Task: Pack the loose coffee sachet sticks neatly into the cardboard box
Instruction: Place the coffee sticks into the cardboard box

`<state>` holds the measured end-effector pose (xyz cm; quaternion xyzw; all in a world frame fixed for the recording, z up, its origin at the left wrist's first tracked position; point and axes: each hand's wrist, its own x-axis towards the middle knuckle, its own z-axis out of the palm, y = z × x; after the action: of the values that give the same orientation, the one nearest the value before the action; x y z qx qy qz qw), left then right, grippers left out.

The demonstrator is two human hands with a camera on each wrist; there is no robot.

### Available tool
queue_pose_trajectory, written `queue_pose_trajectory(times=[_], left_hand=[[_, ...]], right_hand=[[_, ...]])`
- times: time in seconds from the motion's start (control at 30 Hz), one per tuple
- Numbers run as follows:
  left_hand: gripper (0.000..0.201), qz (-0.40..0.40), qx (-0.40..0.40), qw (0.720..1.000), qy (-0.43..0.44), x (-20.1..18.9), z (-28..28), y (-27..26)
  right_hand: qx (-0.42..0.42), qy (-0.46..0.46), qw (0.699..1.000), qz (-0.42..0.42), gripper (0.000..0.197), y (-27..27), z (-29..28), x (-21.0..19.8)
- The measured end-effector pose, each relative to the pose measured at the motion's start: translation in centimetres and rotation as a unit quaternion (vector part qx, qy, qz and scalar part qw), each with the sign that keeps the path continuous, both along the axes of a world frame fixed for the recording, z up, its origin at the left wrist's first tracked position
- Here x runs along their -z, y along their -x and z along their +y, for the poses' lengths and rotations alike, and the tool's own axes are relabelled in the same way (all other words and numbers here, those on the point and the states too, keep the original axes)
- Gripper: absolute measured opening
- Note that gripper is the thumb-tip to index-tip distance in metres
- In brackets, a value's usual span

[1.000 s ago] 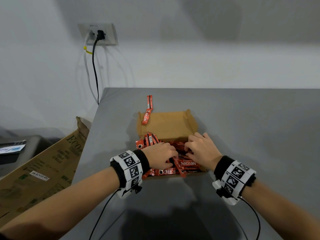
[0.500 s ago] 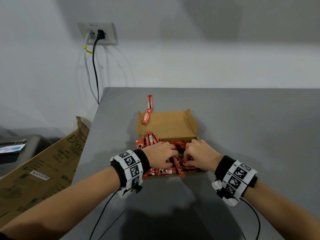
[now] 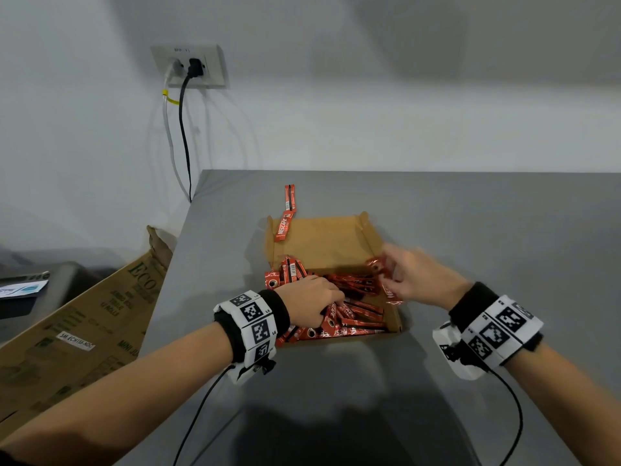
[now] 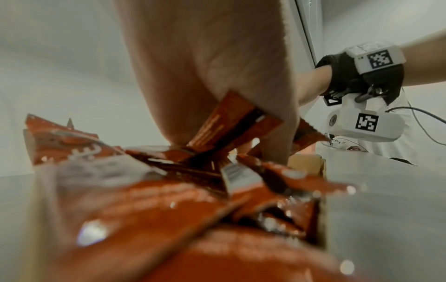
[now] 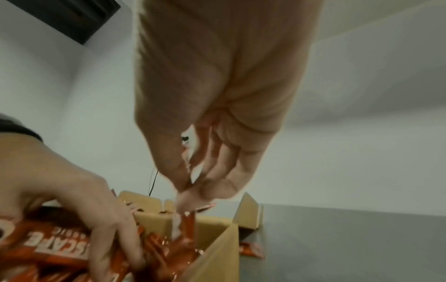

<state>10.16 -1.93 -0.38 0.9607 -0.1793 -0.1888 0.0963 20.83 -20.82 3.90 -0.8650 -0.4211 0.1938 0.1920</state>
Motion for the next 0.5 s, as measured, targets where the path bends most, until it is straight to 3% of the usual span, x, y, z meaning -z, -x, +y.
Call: queue_pose_trajectory(times=[0.07,0.13,0.27,0.5], left_hand=[[0.053,0.001,0.000,1.000,-0.004,0.1,0.0,0.0],[0.054,0.002,-0.001,1.000,-0.009,0.2,0.0,-0.1],[0.054,0.003,-0.002,1.000,-0.011,0.0,0.0,-0.1],[0.051,0.008,-0.010,1.000,-0.006,-0.1,-0.1,0.0]], right_hand=[[0.029,-0.064,0.996,0.063,0.038,0.7,0.1,0.1],[0.023,-0.071,0.994,0.083,0.039,1.3,0.4,1.0],[0.062,-0.082,0.995,-0.009,0.010,1.5,0.8,3.5],[0.129,-0.043,0.982,-0.135,0.011,3.4,1.7,5.6]])
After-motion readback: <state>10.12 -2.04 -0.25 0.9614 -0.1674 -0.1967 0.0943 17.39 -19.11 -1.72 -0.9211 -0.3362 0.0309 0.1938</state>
